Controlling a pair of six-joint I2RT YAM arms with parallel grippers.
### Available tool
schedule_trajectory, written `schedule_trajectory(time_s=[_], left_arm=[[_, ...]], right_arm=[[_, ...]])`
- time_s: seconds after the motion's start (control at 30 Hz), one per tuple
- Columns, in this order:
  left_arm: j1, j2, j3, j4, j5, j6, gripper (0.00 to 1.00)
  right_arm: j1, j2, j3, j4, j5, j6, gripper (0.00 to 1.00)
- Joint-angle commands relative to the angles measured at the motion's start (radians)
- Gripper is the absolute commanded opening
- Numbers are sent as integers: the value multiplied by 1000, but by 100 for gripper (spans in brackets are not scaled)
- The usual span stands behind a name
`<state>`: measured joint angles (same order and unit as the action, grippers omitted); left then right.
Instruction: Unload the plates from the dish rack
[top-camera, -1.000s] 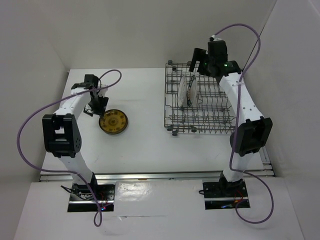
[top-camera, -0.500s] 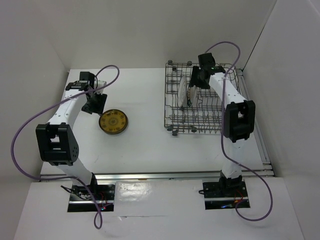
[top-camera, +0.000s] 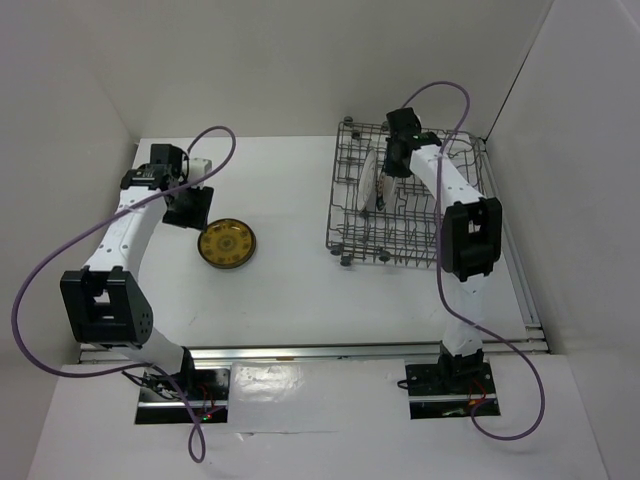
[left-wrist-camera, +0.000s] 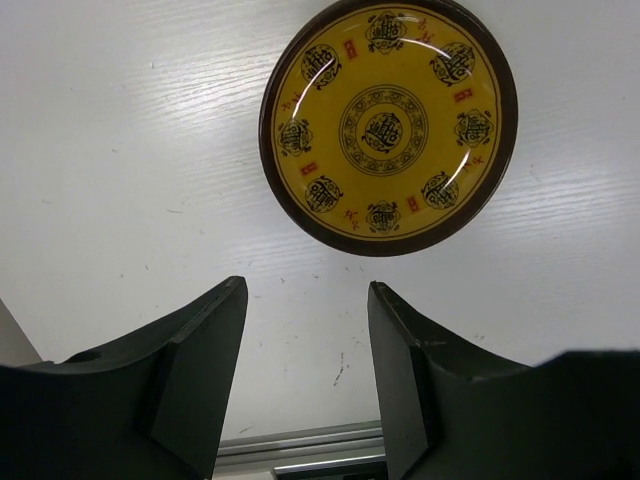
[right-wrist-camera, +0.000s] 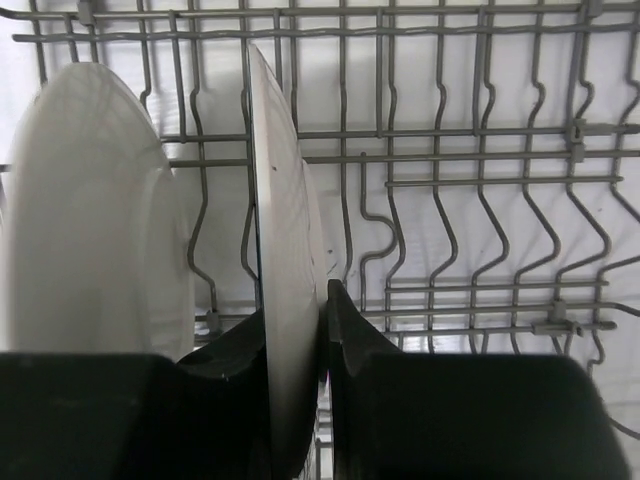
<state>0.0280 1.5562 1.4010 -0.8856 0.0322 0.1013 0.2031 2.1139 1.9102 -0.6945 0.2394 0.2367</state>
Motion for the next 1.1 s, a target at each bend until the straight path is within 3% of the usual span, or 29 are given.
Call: schedule_trajectory(time_s=[0.0,0.17,0.27,0.37,0.4,0.5,0.53,0.6,0.7,0.87,1.07], left_arm=[[3,-42,-5,-1,47,-2,65],[3,-65,4,-1,133,17,66],[3,-90,24,-12,204,40,72],[12,-114,35,-12,312,58,76],[27,-114,35,13,352,58,77],[93,-114,61,54,544,-17,78],[107,-101,75,65,589,-38,78],[118,-65,111,41,706,-48,78],[118,1,148,1,759,-48,80],[128,1,110,61,761,-57,80],[138,91,99,63,723,-48,78]], right_arm=[[5,-156,101,-16,157,-33,0],[47,-248,260,-45,262,-94,0],[143,-337,242,27,273,-116,0],[248,-414,103,142,119,-94,0],[260,-414,69,189,-32,-79,0],[260,-390,-28,243,-298,27,0],[260,-373,-46,263,-469,54,0],[260,-324,-106,373,-627,149,0],[260,-241,-145,579,-901,312,0],[314,-138,-142,824,-1110,404,0],[361,-17,-25,777,-1183,368,0]])
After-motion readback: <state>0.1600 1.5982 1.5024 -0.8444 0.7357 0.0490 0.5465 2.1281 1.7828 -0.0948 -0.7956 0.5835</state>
